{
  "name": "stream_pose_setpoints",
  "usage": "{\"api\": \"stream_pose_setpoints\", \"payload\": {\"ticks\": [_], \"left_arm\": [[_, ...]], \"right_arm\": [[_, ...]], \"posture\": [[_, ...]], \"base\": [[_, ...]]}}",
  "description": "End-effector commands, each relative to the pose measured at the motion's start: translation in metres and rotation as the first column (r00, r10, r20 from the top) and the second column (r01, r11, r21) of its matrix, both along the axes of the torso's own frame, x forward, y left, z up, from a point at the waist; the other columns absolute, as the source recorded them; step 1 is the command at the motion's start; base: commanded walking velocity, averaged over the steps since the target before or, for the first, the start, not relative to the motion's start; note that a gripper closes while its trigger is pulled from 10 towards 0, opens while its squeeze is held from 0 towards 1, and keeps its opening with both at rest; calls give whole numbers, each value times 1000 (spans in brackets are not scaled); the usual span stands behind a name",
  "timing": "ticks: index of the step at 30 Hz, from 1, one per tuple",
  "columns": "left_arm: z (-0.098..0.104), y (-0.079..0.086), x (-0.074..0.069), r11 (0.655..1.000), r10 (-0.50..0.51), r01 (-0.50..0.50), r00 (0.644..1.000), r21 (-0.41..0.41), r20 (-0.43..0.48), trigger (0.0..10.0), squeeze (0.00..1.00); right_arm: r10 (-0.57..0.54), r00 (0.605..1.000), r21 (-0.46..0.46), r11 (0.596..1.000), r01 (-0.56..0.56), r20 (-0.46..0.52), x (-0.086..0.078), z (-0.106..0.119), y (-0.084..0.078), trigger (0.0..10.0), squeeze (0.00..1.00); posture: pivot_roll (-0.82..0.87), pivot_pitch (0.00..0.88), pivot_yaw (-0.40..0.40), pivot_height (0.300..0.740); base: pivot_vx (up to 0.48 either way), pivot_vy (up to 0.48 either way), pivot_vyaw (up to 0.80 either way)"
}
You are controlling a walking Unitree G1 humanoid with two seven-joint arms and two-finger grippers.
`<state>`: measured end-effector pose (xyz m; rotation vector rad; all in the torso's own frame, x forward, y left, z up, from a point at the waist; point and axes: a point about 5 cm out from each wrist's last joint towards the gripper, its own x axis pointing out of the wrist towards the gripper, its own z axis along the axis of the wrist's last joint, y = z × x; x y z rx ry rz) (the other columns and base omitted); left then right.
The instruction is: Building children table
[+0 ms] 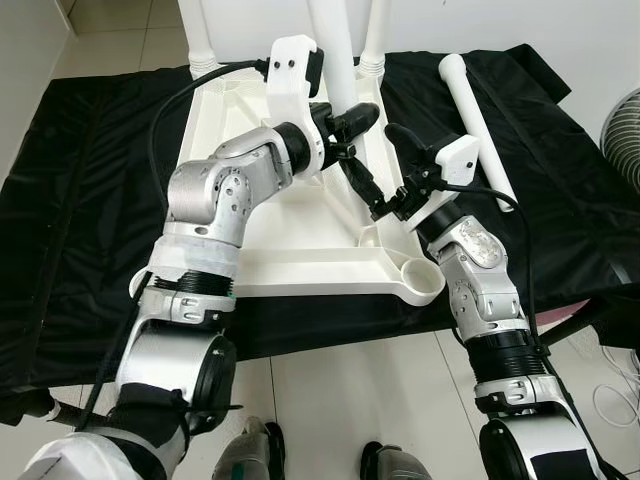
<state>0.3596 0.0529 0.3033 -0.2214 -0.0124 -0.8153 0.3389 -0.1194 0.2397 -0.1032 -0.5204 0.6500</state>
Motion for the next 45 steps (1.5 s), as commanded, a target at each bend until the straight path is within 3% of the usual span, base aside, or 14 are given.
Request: {"api": "stream_pose_setpoints", "payload": {"ticks": [1, 5, 12, 17, 21, 23, 25, 26, 29, 30, 32, 33, 38, 45], "left_arm": [[-15, 13, 4, 997, 11, -10, 1000, 83, -12, 10000, 0], [-21, 24, 11, 987, 47, -48, 999, 155, 10, 10000, 0], [-26, 41, 20, 973, 101, -103, 995, 206, 18, 10000, 0], [-20, 48, 25, 978, 132, -132, 991, 164, 15, 10000, 0], [-18, 47, 25, 980, 129, -130, 991, 152, 16, 10000, 0], [-16, 47, 25, 982, 121, -121, 993, 144, 9, 10000, 0], [-16, 42, 21, 987, 64, -60, 998, 148, -22, 10000, 0], [-16, 42, 21, 987, 64, -60, 998, 148, -22, 10000, 0], [-14, 25, 9, 990, -55, 67, 994, 122, -97, 10000, 0], [-14, 25, 9, 990, -55, 67, 994, 122, -97, 10000, 0], [-16, 13, 2, 981, -117, 137, 983, 137, -141, 10000, 0], [-16, 13, 2, 981, -117, 137, 983, 137, -141, 10000, 0], [-28, -1, -2, 948, -166, 213, 965, 235, -202, 10000, 0], [-44, -15, -2, 888, -208, 293, 943, 354, -260, 10000, 0]], "right_arm": [[-96, 995, -10, 995, 97, 38, 4, 7, -20, 10000, 0], [-99, 994, -60, 993, 102, 41, 5, 8, -29, 10000, 0], [-121, 992, -92, 988, 125, 47, 8, 10, -40, 10000, 0], [-45, 998, -3, 999, 45, -37, 7, 5, -39, 10000, 0], [-33, 999, 2, 999, 33, -43, 6, 3, -36, 10000, 0], [-59, 998, -40, 997, 59, -13, 5, 1, -33, 10000, 0], [-174, 981, -148, 971, 185, 86, 9, 5, -39, 10000, 0], [-174, 981, -148, 971, 185, 86, 9, 5, -39, 10000, 0], [-349, 884, -305, 844, 440, 311, 18, 22, -52, 10000, 0], [-349, 884, -305, 844, 440, 311, 18, 22, -52, 10000, 0], [-384, 819, -343, 769, 539, 427, 21, 35, -56, 10000, 0], [-384, 819, -343, 769, 539, 427, 21, 35, -56, 10000, 0], [-363, 768, -400, 691, 602, 527, 25, 44, -55, 10000, 0], [-327, 738, -430, 647, 630, 590, 27, 46, -52, 10000, 0]], "posture": [[-53, 81, 50, 740], [-57, 78, 52, 740], [-61, 77, 50, 740], [-60, 89, 49, 740], [-58, 92, 48, 740], [-55, 99, 51, 740], [-55, 99, 51, 740], [-55, 99, 51, 740], [-55, 102, 60, 740], [-55, 102, 60, 740], [-54, 102, 61, 740], [-54, 102, 61, 740], [-40, 108, 57, 740], [-35, 111, 63, 740]], "base": [[0, 0, 0], [0, 0, 0], [0, 0, 0], [0, 0, 0], [0, 0, 0], [0, 0, 0], [0, 0, 0], [0, 0, 0], [0, 0, 0], [0, 0, 0], [0, 0, 0], [0, 0, 0], [0, 0, 0], [0, 0, 0]]}}
